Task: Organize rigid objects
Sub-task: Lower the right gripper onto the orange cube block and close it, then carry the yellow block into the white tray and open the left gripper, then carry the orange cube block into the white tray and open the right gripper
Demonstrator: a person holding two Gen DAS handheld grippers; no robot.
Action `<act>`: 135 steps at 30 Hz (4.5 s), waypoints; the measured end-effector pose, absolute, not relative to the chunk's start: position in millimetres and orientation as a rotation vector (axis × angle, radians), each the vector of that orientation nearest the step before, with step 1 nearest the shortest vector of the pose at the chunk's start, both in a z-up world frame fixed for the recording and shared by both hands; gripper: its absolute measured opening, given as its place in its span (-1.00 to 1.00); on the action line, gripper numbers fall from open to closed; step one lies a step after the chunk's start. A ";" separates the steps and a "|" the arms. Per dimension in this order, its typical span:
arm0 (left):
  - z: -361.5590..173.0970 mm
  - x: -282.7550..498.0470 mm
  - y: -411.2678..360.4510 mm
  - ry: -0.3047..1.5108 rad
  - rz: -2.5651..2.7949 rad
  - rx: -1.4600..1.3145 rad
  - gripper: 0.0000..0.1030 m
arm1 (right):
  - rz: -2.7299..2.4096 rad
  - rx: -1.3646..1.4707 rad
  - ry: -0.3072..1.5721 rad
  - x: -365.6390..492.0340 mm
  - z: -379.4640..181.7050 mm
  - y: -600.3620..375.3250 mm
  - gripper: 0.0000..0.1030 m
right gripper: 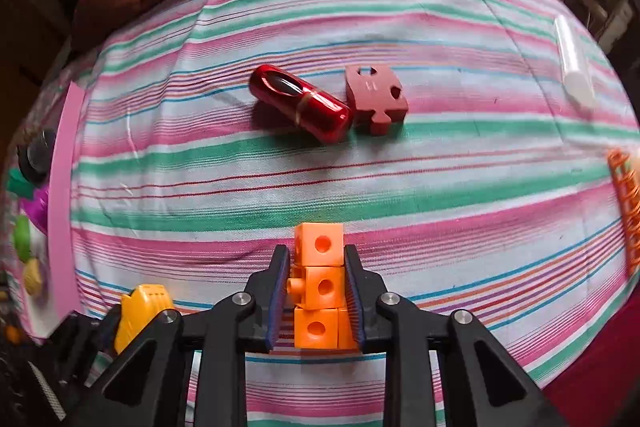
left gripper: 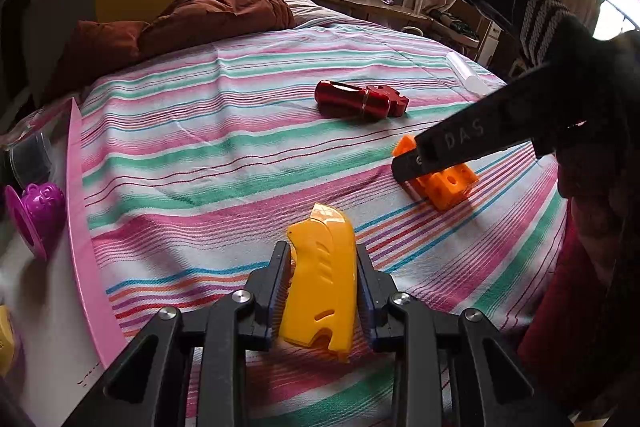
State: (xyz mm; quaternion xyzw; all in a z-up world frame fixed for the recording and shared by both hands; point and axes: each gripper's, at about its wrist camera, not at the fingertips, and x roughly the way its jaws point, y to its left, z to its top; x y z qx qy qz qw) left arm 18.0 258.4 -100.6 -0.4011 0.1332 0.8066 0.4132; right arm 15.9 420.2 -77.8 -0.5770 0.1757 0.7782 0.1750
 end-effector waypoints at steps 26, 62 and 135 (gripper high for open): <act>-27.7 8.9 207.5 0.219 2.202 -1.026 -0.41 | 2.291 -1.607 0.245 4.8 -84.4 396.6 -0.48; -49.5 -30.0 9.0 -0.117 2.435 -1.233 -0.41 | 2.317 -1.595 0.138 1.7 -84.5 386.0 -0.48; -22.3 -36.7 7.2 -0.005 2.672 -1.151 -0.08 | 3.038 -1.483 0.016 -92.2 -4.6 181.8 -0.51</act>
